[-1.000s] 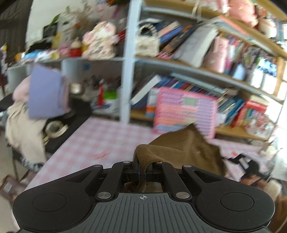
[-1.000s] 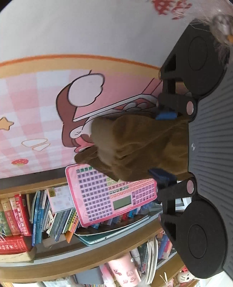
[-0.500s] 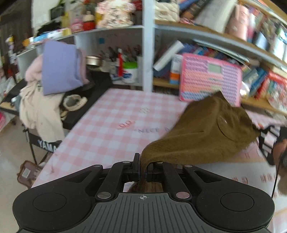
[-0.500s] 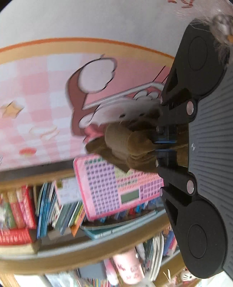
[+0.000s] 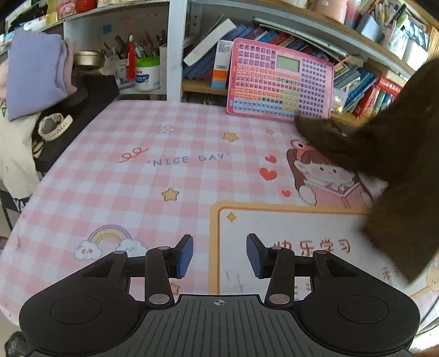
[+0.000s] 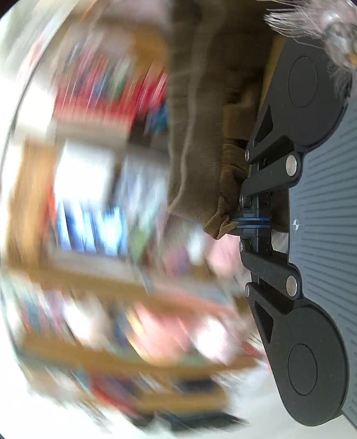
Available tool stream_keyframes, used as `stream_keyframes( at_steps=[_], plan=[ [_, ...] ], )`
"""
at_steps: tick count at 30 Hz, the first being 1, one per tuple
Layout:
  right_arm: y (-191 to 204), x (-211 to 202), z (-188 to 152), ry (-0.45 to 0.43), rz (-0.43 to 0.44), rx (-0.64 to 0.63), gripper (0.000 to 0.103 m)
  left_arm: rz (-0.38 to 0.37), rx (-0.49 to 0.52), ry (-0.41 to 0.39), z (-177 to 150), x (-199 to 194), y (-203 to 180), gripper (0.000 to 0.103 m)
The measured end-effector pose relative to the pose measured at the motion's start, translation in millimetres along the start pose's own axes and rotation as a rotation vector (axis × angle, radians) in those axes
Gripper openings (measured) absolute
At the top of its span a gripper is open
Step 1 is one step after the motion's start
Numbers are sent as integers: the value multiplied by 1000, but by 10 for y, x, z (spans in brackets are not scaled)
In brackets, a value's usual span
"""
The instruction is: Fold clothes
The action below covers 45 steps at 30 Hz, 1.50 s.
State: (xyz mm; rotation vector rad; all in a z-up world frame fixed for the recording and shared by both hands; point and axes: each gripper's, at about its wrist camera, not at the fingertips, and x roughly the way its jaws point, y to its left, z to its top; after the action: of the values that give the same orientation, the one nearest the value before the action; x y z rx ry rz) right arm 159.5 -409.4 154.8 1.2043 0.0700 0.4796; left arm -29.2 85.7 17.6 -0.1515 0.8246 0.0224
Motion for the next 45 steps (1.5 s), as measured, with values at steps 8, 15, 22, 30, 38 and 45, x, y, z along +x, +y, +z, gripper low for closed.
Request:
stream_keyframes(
  at_steps=[8, 15, 22, 30, 38, 45],
  plan=[
    [518, 517, -1530, 617, -125, -411, 3, -40, -56, -46, 143, 52, 256, 47],
    [-820, 220, -3674, 1130, -504, -209, 3, -22, -91, -8, 86, 106, 596, 48],
    [-709, 287, -4415, 1270, -434, -286, 4, -2, -103, -6, 96, 143, 868, 48],
    [-461, 242, -4419, 1263, -396, -406, 49, -82, -73, -24, 295, 378, 914, 48],
    [-361, -173, -3842, 1039, -544, -377, 50, -217, -102, -1, 572, 964, 776, 47],
    [-400, -576, -3476, 800, -711, -301, 50, -311, -129, 29, 830, 1507, 605, 40]
  ],
)
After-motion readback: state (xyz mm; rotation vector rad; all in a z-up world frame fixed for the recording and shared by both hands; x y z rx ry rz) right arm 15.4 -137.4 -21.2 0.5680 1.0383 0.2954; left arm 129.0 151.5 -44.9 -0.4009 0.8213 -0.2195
